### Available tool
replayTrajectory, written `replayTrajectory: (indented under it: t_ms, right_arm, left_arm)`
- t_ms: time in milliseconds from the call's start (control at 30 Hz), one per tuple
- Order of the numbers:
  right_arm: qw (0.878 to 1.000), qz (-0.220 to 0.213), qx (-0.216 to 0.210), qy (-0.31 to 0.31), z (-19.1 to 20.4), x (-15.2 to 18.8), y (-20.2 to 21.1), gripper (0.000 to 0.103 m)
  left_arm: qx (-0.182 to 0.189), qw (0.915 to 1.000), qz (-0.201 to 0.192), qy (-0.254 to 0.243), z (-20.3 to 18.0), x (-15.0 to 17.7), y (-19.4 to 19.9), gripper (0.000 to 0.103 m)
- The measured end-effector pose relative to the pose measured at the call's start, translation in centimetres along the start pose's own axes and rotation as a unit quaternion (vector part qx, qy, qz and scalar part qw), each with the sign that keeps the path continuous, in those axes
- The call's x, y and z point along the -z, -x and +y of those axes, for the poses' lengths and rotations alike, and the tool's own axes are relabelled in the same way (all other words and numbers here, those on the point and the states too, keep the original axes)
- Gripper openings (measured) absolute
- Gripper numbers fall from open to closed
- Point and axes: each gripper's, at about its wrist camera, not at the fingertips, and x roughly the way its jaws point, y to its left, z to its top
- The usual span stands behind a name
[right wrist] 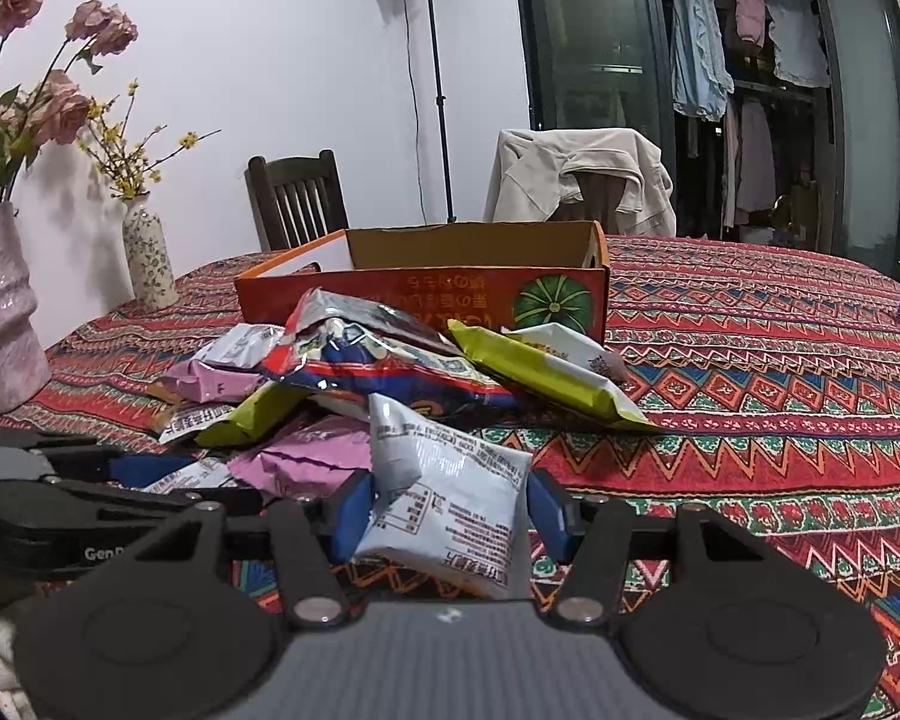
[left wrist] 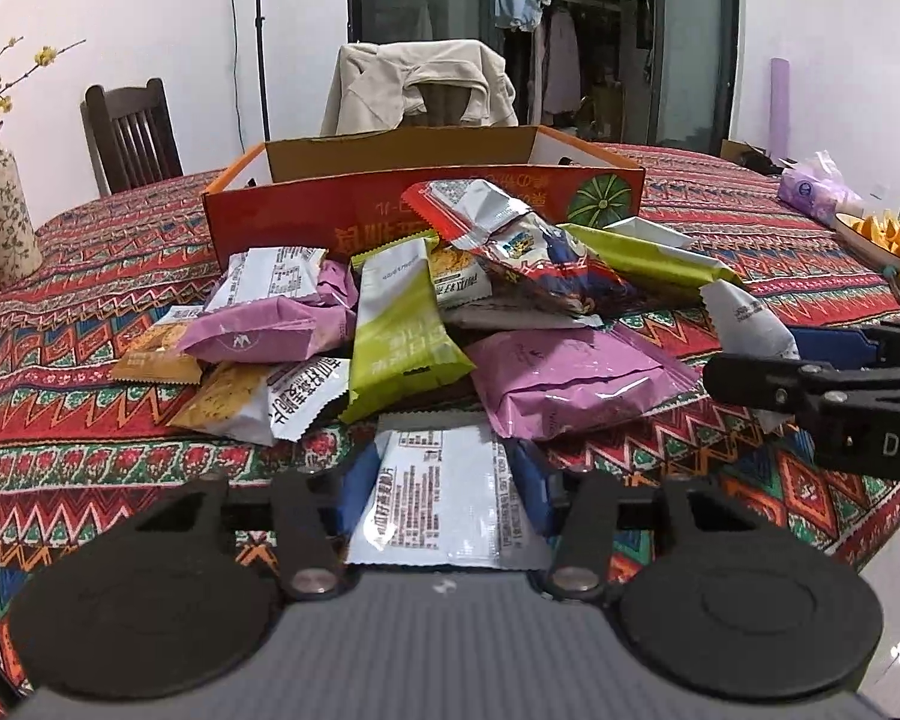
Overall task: Organize snacks
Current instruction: 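Grasp a white snack packet with right gripper while left gripper grasps another white packet, then carry the white packet into the box and open right gripper while left gripper releases its packet there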
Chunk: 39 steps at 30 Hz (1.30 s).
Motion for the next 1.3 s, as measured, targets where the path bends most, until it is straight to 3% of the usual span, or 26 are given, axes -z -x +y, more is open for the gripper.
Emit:
replayTrajectory:
  t_ms: [633,800,1300]
  right_arm:
    - [1.0,-0.011,0.003,0.016,0.9,-0.3,1.2,0.055]
    - [1.0,-0.017,0.006,0.018,1.0,-0.8,1.6,0.055]
    - [0.999,-0.042,0.016,0.021,0.6,-3.9,1.2,0.055]
  left_arm:
    - [-0.005,0.9979,-0.064,-0.012,1.7,0.6,4.8,0.049]
    - [-0.018,0.9954,-0.094,-0.006,2.1,-0.5,5.8,0.049]
    - [-0.021,0.9904,-0.136,0.015,3.1,-5.1,5.3,0.049]
